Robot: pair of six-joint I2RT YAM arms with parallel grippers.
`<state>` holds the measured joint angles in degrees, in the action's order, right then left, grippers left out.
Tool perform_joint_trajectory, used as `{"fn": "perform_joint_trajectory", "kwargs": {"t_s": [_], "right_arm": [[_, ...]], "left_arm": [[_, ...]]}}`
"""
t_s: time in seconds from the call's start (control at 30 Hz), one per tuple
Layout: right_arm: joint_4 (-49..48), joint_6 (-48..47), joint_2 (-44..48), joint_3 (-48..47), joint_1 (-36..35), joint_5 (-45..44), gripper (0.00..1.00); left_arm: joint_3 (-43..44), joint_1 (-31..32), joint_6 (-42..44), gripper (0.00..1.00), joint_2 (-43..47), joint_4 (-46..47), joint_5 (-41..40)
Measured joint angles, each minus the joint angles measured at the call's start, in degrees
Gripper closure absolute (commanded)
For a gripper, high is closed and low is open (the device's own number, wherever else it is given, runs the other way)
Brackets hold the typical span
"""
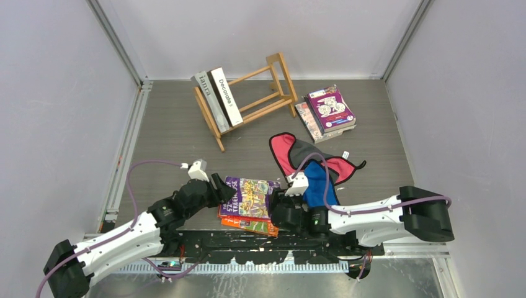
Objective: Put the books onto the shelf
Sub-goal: Pick up the book from the center of the board.
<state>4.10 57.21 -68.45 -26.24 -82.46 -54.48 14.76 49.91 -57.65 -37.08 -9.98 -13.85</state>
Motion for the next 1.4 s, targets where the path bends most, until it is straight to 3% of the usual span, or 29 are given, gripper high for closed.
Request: {"fn": "perform_joint_trajectory", "kwargs": {"t_s": [0.83,1.2,1.4], "right_arm": [[-22.64,1.51,-0.90,9.18,3.21,5.51,0.36],[-28.15,2.51,3.21,13.70,3.58,6.19,0.61],[-26.01,2.36,10.67,14.88,3.58,7.19,0.63]], "left_arm": [[-1.09,-0.20,-0.24,0.49,-0.72,1.09,0.07],[-1.42,-0.39,-0.26,0.51,-1.09,1.79,0.02],[-1.51,-0.42,-0.35,0.51,-1.38,2.75,0.17]]}}
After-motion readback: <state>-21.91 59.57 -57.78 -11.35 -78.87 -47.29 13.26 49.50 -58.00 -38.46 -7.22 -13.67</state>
